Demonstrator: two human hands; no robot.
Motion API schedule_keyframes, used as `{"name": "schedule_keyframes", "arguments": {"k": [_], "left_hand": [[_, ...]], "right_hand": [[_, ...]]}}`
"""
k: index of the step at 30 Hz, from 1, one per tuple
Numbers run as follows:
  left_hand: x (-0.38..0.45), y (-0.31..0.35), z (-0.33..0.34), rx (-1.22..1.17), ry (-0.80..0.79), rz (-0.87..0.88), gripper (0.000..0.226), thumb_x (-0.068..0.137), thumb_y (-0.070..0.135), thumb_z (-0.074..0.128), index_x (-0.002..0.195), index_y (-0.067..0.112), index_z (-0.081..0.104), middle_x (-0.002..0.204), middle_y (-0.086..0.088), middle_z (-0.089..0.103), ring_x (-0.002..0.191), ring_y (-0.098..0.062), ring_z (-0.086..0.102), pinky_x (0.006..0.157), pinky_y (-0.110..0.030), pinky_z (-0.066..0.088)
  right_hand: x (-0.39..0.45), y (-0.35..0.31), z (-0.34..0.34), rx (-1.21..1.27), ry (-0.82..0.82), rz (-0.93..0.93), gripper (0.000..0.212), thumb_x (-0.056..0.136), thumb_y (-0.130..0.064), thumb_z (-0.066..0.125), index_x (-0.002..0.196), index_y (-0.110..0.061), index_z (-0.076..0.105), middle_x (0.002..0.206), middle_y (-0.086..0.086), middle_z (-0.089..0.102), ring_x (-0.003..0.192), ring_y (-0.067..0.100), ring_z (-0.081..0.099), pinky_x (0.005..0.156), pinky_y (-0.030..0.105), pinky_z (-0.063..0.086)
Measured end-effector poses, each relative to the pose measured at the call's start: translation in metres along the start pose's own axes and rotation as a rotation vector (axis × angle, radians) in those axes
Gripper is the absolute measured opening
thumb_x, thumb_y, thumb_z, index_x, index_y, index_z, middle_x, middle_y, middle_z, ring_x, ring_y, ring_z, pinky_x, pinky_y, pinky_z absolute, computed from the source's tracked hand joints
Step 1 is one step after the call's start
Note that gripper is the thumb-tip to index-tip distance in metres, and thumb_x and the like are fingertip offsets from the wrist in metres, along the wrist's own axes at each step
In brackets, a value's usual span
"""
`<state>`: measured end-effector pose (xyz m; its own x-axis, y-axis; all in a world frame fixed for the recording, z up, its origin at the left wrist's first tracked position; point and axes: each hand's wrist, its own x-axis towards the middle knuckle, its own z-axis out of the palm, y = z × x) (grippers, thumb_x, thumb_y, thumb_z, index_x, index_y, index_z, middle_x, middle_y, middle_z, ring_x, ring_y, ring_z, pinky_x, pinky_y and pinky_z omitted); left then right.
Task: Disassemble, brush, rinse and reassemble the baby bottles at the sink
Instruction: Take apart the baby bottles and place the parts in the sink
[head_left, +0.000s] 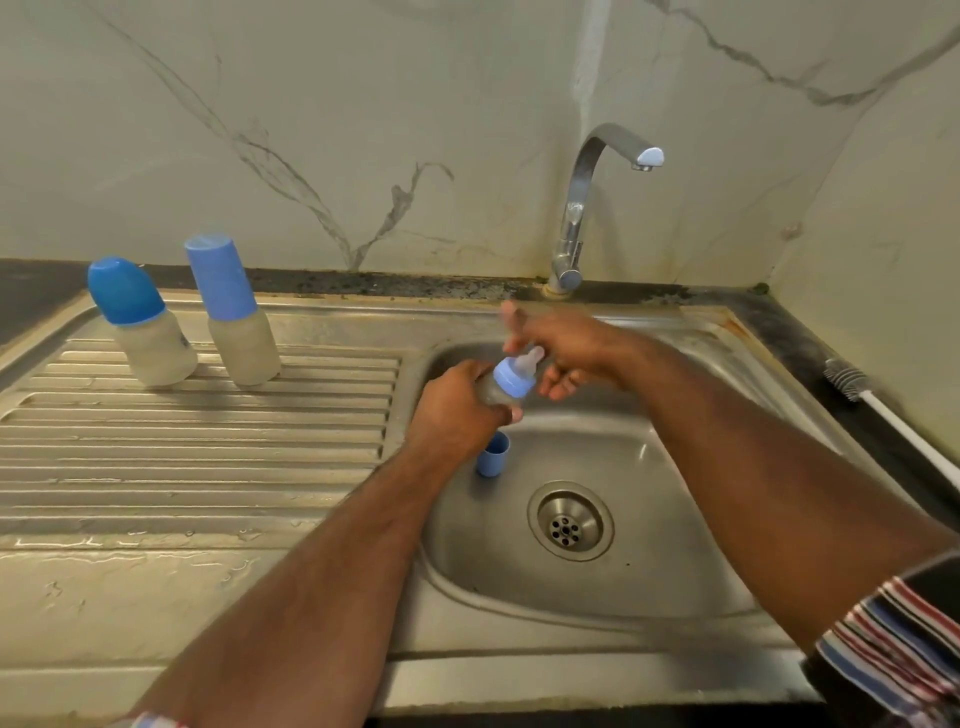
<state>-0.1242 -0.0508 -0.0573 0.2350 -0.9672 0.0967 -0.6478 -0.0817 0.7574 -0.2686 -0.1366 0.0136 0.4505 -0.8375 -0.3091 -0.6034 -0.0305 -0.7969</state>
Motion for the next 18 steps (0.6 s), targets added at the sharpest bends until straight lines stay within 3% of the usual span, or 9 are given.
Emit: {"name": "schedule_keyframes", "arguments": {"k": [2,4,8,14,16,18], "left_hand": [[-0.002,0.002,0.000,0.072,-0.023,0.013,0.049,0.079,0.036,0.085,0.123,0.023,0.067,0.096,0.013,0.063,0.084,-0.009,0.058,0.071,-0.020,0.040],[-0.001,0.003,-0.001,0.100,-0.036,0.028,0.050,0.077,0.039,0.085,0.122,0.024,0.068,0.096,0.012,0.067,0.084,-0.010,0.060,0.071,-0.022,0.043],[-0.002,0.005,-0.004,0.112,-0.025,0.060,0.051,0.078,0.038,0.085,0.123,0.026,0.067,0.107,0.007,0.073,0.091,-0.011,0.065,0.085,-0.029,0.051],[-0.003,0.007,-0.007,0.093,-0.034,0.060,0.046,0.079,0.041,0.083,0.120,0.026,0.069,0.100,0.008,0.072,0.088,-0.012,0.064,0.076,-0.026,0.046],[-0.003,0.007,-0.007,0.085,-0.027,0.052,0.047,0.078,0.044,0.082,0.118,0.026,0.067,0.099,0.007,0.071,0.086,-0.012,0.063,0.072,-0.026,0.044],[-0.004,0.007,-0.006,0.066,-0.028,0.062,0.053,0.076,0.046,0.083,0.121,0.024,0.065,0.102,0.007,0.070,0.087,-0.012,0.062,0.071,-0.025,0.043]], "right_hand": [[-0.010,-0.011,0.005,-0.319,-0.078,0.025,0.063,0.083,-0.066,0.064,0.108,-0.009,0.067,0.093,0.014,0.071,0.065,0.020,0.067,0.059,0.028,0.055],[-0.011,-0.012,0.008,-0.471,-0.034,-0.058,0.043,0.086,-0.048,0.074,0.105,-0.009,0.071,0.080,0.007,0.073,0.060,0.014,0.071,0.055,0.022,0.054],[-0.011,-0.007,0.006,-0.451,-0.012,-0.202,0.034,0.083,-0.033,0.081,0.109,-0.013,0.073,0.088,0.003,0.075,0.064,0.009,0.073,0.056,0.018,0.054],[-0.017,-0.003,0.002,-0.506,0.012,-0.283,0.037,0.078,-0.028,0.085,0.112,-0.025,0.072,0.083,-0.007,0.073,0.070,0.010,0.073,0.065,0.019,0.056],[-0.017,0.001,0.000,-0.533,0.013,-0.307,0.039,0.076,-0.029,0.085,0.113,-0.031,0.072,0.092,-0.007,0.074,0.079,0.011,0.072,0.073,0.023,0.057],[-0.017,0.002,-0.003,-0.489,0.013,-0.307,0.039,0.078,-0.025,0.084,0.115,-0.027,0.072,0.097,-0.004,0.074,0.079,0.013,0.072,0.071,0.023,0.057]]}}
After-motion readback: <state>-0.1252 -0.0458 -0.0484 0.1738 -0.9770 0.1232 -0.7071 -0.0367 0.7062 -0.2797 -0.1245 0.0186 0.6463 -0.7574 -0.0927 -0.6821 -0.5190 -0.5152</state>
